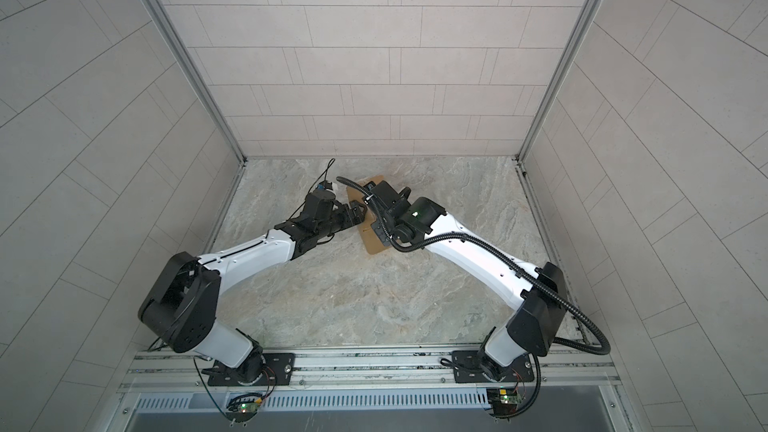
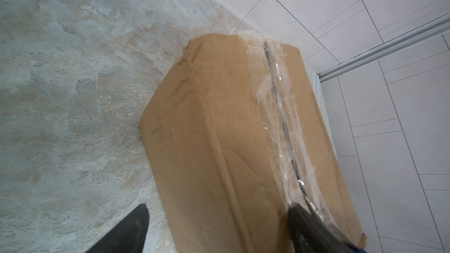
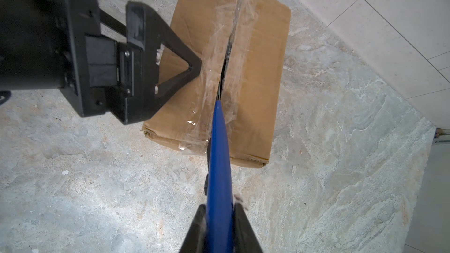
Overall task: Unpack the express box
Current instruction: 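Draw the knife along the seam toward the robot while the left gripper braces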
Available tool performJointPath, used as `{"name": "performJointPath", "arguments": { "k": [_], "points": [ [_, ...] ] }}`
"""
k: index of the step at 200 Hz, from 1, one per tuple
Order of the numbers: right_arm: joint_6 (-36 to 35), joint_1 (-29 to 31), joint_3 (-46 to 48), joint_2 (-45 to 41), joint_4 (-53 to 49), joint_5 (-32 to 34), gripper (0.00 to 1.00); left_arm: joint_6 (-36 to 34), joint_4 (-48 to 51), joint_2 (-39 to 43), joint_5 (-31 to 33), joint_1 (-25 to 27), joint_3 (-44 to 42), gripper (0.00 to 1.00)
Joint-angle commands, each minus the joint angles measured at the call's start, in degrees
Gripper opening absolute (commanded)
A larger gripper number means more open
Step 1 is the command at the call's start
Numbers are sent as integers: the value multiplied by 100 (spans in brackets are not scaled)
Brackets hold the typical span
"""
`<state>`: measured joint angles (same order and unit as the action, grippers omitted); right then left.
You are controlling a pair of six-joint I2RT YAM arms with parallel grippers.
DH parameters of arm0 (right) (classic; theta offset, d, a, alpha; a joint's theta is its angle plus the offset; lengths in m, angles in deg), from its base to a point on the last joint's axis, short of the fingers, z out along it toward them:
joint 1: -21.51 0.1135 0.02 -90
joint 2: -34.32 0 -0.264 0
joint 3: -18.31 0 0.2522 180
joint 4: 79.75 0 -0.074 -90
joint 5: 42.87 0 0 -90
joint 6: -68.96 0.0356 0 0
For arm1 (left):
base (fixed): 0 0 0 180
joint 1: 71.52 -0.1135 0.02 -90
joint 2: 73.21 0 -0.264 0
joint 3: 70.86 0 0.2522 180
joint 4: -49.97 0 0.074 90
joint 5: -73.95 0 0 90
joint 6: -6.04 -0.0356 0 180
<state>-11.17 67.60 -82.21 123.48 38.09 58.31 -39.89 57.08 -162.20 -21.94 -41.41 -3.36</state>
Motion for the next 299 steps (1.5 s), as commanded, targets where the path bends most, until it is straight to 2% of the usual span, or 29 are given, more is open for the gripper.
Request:
{"name": "performJointPath", "arguments": {
  "k": [1, 46, 70, 116, 156, 203, 253, 299],
  "points": [
    [-248, 41, -151, 177, -91, -340, 0, -46, 295, 314, 71, -58, -109, 92],
    [-660, 19, -223, 223, -33, -506, 0, -205, 552, 594, 156, -93, -39, 93],
    [-897, 23, -269, 224, 23, -815, 0, -241, 624, 570, 187, -93, -46, 93],
    [-994, 21, -271, 220, 55, -1091, 0, -217, 626, 508, 217, -93, -83, 93],
    [-898, 101, -402, 141, -242, -571, 0, -67, 1093, 231, 573, -93, 52, 90],
    [-697, 256, -334, -24, -580, -150, 0, 242, 1113, 88, 615, -276, -29, 89],
    [-584, 326, -285, -177, -890, 136, 0, 207, 1132, 187, 668, -273, -30, 89],
    [-409, 391, -360, 46, -547, 54, 0, 189, 1005, 172, 566, -275, -66, 89]
  ]
}}
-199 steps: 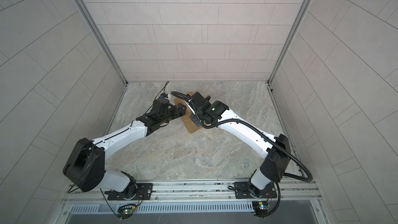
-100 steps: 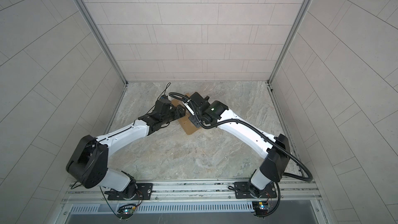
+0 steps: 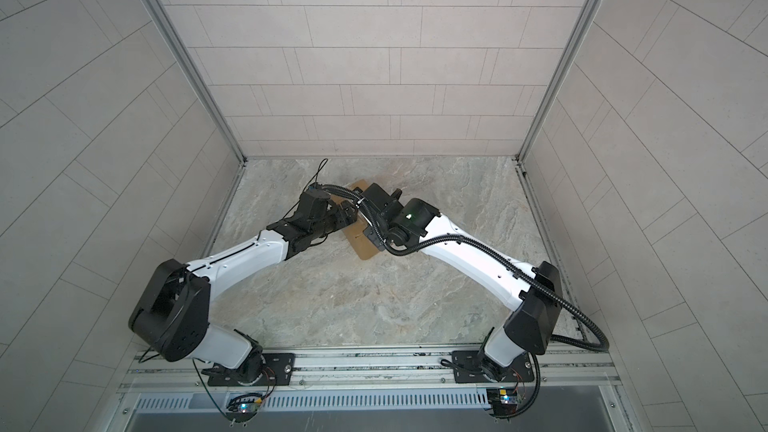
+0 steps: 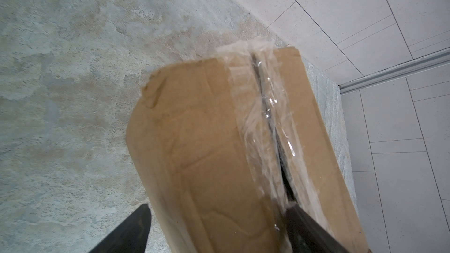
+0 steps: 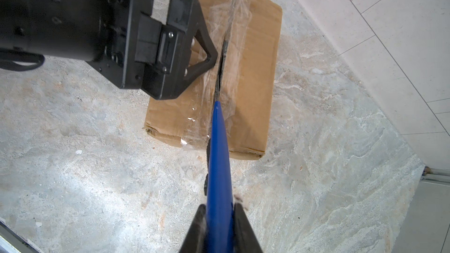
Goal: Unpack the express box
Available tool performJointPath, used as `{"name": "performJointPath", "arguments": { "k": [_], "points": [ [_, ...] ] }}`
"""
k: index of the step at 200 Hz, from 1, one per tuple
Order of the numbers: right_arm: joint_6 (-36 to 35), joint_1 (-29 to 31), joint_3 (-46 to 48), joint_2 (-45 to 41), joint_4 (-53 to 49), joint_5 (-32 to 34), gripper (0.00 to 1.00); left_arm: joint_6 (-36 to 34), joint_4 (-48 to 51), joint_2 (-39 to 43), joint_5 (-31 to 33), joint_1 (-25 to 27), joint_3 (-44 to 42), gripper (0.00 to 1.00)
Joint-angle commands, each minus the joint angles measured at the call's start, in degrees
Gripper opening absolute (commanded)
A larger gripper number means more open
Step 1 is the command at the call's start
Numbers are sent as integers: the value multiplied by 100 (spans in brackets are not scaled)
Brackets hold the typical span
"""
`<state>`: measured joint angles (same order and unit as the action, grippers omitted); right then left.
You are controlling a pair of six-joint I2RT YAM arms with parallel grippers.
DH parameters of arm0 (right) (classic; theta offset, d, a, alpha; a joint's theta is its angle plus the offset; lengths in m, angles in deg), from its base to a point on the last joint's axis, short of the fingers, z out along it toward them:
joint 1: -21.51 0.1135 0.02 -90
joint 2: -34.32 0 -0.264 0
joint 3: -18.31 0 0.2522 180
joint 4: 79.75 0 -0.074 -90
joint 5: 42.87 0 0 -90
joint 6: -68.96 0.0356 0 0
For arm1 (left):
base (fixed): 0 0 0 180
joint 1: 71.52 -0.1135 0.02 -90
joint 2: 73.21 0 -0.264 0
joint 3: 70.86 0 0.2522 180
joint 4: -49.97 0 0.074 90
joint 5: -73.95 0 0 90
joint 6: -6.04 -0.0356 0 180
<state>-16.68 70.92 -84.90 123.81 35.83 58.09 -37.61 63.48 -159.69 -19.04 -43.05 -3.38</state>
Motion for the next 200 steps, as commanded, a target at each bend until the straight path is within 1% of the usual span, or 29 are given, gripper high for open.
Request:
{"name": "performJointPath", "arguments": {
  "k": [1, 34, 58, 89, 149, 178, 200],
  "points": [
    [152, 60, -95, 23, -318, 74, 0, -38, 362, -80, 274, -108, -68, 89],
    [232, 76, -173, 284, -137, 16, 0, 10, 272, -54, 228, -106, -129, 89],
    [249, 80, -260, 306, -403, 39, 0, 12, 271, -53, 270, -107, -142, 89],
    [213, 78, -194, 78, -781, 177, 0, 27, 275, -80, 311, -105, -143, 89],
    [170, 78, -60, -444, -1352, 120, 0, 32, 289, -80, 354, -105, -155, 89],
    [174, 80, 33, -518, -1387, 44, 0, 15, 306, -53, 359, -105, -133, 89],
    [219, 80, 33, -490, -1169, -100, 0, 22, 298, -36, 346, -107, -133, 89]
  ]
}}
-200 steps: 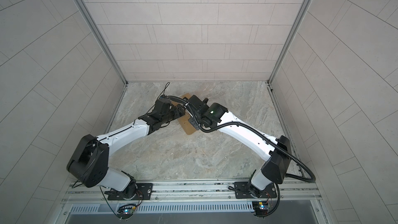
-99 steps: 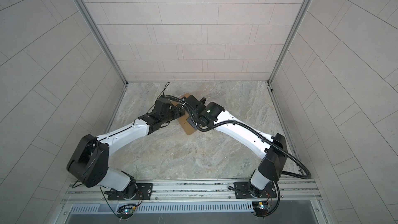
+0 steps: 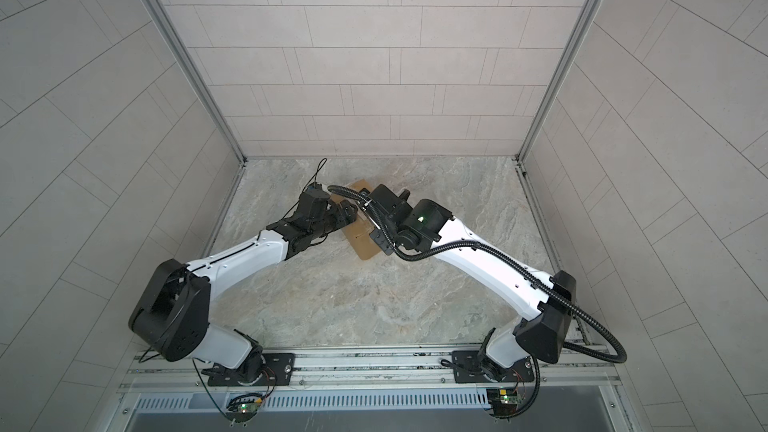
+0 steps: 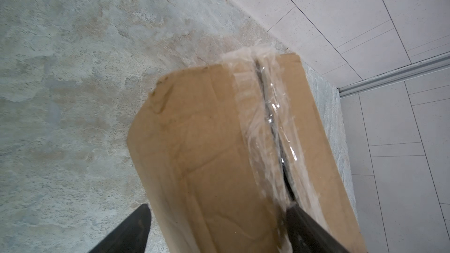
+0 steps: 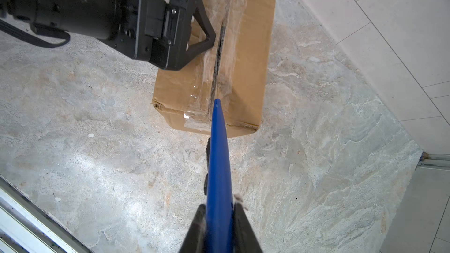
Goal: Unpack the express box
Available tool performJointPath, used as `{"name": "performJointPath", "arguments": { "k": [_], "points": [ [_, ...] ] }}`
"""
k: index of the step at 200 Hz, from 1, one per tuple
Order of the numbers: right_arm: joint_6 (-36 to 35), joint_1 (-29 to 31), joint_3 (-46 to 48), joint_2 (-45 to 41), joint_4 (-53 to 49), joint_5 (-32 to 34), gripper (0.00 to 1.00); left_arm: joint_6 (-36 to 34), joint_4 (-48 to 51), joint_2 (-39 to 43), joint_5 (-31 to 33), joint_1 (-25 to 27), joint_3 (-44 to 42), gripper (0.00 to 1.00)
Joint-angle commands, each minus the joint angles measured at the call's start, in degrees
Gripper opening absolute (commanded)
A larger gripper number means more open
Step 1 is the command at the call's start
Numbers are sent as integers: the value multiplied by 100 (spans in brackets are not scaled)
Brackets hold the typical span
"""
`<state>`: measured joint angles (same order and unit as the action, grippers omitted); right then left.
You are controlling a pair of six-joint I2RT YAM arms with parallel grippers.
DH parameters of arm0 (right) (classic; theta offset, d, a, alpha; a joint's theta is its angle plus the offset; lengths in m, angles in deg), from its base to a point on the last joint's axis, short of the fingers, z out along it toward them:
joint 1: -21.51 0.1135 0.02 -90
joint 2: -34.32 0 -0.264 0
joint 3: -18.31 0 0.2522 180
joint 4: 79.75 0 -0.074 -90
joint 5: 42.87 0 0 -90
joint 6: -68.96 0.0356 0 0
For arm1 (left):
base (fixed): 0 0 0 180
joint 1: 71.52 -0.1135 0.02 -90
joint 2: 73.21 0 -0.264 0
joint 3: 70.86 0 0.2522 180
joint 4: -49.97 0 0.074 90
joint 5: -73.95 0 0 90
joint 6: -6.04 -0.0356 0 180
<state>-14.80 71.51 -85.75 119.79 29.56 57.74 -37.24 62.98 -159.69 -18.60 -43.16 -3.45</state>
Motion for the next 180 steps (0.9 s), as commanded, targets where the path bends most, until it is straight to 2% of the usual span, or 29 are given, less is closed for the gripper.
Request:
{"name": "performJointPath", "arguments": {
  "k": [1, 38, 60, 110, 180],
  "points": [
    [37, 20, 114, -86, -531, -80, 0, -14, 343, -36, 301, -95, -122, 89],
    [149, 22, -17, 173, -95, -589, 0, 8, 299, -40, 255, -102, -127, 89],
    [171, 19, -64, 357, 65, -671, 0, 13, 270, -45, 229, -95, -136, 89],
    [158, -24, -172, 628, 37, -459, 0, 31, 224, -47, 176, -97, -136, 89],
    [177, -12, -188, 136, -685, -140, 0, 43, 304, -97, 305, -112, -127, 89]
  ]
}}
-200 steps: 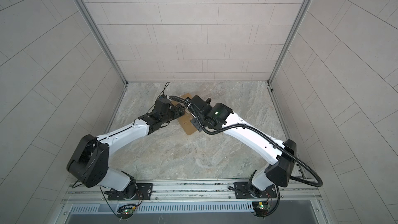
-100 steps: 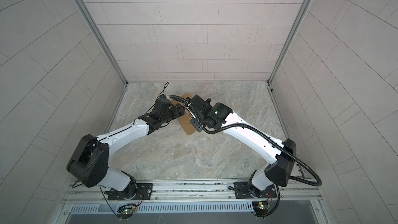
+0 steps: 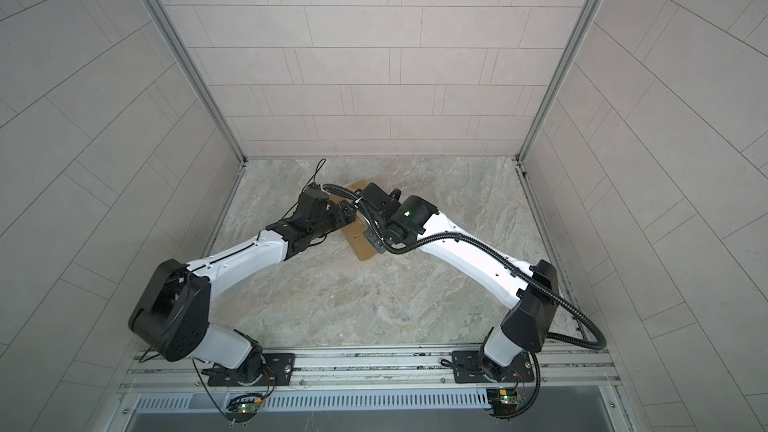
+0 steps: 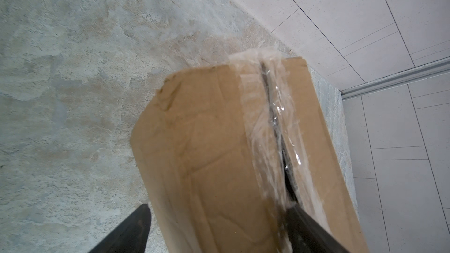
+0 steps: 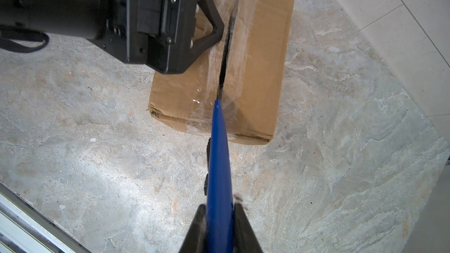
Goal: Unpack the express box
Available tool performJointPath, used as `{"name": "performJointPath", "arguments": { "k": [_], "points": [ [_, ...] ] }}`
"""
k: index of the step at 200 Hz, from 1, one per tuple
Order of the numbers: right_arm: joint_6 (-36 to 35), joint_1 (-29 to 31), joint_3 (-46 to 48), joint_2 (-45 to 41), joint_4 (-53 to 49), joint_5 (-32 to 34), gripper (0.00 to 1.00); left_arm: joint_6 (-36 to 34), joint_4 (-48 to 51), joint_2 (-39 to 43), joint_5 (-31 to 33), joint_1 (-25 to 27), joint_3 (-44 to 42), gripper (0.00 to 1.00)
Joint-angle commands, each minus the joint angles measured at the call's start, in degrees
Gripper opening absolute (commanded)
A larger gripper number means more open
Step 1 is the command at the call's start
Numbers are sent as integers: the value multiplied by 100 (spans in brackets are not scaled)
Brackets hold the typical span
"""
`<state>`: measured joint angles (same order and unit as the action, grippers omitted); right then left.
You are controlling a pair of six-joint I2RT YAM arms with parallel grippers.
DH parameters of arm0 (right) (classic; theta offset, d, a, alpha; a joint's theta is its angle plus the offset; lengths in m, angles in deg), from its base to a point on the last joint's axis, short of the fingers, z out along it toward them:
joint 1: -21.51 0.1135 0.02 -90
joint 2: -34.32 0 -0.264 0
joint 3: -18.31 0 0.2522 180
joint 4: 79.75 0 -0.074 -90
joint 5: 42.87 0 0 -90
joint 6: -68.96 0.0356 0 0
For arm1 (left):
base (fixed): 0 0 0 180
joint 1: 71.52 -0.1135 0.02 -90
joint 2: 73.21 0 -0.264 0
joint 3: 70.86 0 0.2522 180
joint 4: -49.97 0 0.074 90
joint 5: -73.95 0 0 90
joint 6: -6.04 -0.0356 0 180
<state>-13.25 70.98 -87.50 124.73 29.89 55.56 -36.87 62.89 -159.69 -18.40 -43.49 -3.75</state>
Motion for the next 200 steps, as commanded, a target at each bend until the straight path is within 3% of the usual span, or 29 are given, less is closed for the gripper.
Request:
{"name": "performJointPath", "arguments": {
  "k": [1, 65, 157, 200],
  "points": [
    [26, 38, -5, -367, -724, 84, 0, 4, 313, -97, 286, -79, -96, 89],
    [160, 53, 179, -683, -829, 31, 0, 10, 332, -105, 302, -95, -76, 89],
    [271, 73, 166, -47, 14, -344, 0, 37, 304, -113, 221, -93, -53, 89],
    [288, 71, -66, 6, -439, -222, 0, 37, 297, -119, 244, -91, -61, 89]
  ]
}}
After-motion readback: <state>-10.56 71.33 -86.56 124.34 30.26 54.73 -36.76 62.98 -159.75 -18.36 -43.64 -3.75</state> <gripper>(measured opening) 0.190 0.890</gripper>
